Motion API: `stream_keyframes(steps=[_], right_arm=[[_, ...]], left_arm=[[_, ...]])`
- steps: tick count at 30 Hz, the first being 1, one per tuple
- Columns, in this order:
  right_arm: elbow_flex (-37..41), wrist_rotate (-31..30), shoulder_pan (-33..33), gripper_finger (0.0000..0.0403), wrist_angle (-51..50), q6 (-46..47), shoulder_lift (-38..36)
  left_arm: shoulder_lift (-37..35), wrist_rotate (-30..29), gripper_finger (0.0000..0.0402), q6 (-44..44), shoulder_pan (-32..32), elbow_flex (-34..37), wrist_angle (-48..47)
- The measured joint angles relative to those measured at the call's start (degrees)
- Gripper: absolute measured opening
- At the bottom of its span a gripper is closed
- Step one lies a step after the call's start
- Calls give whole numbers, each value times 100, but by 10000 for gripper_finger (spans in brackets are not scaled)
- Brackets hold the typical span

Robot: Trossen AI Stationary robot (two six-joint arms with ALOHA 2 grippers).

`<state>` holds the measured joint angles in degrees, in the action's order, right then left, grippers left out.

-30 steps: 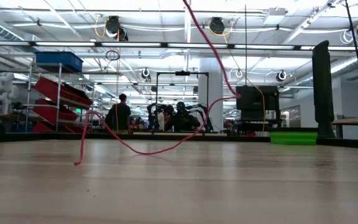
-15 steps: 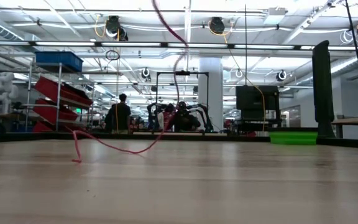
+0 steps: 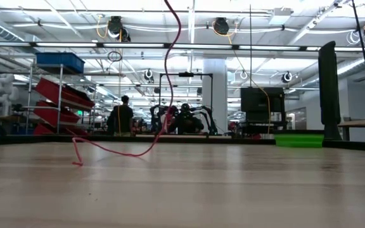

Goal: Coil cords
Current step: Uncoil the red wire on the black spool

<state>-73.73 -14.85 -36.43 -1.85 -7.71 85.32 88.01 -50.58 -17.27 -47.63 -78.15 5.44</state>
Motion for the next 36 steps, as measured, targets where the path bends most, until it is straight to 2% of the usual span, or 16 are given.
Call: stream_keyframes(steps=[7,16,27,32,36], right_arm=[[0,533,195,0,109,208,147],[2,1337,263,0,547,176,269],[2,1375,243,0,894,-208,267],[2,1374,171,0,1388,-392,265],[2,1368,51,0,1870,-672,256]], left_arm=[[3,-79,2,-9,34,0,-36],[341,-91,2,28,479,0,-62],[667,377,2,47,859,0,-204],[741,729,2,68,929,0,-232],[739,907,2,449,991,0,-480]])
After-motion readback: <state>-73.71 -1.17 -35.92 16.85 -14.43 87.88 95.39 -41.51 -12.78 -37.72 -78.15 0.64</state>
